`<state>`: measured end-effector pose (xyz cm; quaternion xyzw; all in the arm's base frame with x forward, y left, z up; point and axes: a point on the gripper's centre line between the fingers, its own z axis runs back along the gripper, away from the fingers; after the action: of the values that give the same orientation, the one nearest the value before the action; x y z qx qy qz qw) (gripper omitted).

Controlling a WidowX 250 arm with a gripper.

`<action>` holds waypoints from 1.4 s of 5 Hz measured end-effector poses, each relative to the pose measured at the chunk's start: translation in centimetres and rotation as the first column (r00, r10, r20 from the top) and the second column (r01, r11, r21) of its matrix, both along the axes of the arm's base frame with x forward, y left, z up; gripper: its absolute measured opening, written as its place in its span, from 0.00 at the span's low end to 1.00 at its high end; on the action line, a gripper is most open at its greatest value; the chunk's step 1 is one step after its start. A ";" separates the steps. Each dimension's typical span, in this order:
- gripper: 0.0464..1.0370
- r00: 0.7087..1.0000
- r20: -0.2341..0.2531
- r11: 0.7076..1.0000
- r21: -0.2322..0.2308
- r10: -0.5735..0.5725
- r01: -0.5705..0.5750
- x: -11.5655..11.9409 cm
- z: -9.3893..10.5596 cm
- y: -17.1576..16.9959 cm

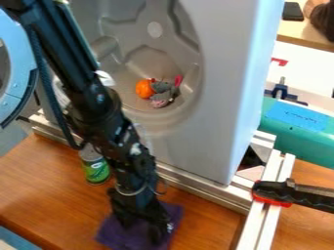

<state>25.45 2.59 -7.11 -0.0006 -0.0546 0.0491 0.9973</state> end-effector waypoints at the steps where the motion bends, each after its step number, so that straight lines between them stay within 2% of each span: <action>1: 0.96 0.996 -0.022 0.992 0.089 0.091 -0.089 -1.2 0.3 5.2; 2: 0.96 0.990 -0.074 0.980 0.168 0.124 -0.110 -2.1 0.8 8.7; 3: 0.96 0.981 -0.111 0.972 0.192 0.157 -0.134 -3.2 1.0 9.9; 4: 0.96 0.982 -0.133 0.976 0.187 0.137 -0.111 -3.5 1.0 9.8; 5: 0.96 0.988 -0.126 0.988 0.139 0.091 -0.073 -3.5 1.7 8.9; 6: 0.96 0.999 -0.044 1.000 0.031 0.005 -0.004 -3.7 4.3 7.5; 7: 0.96 0.998 0.054 0.999 -0.030 -0.031 0.033 -4.9 7.5 7.4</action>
<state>20.53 10.03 0.44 -0.0180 -0.0804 0.0340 0.9960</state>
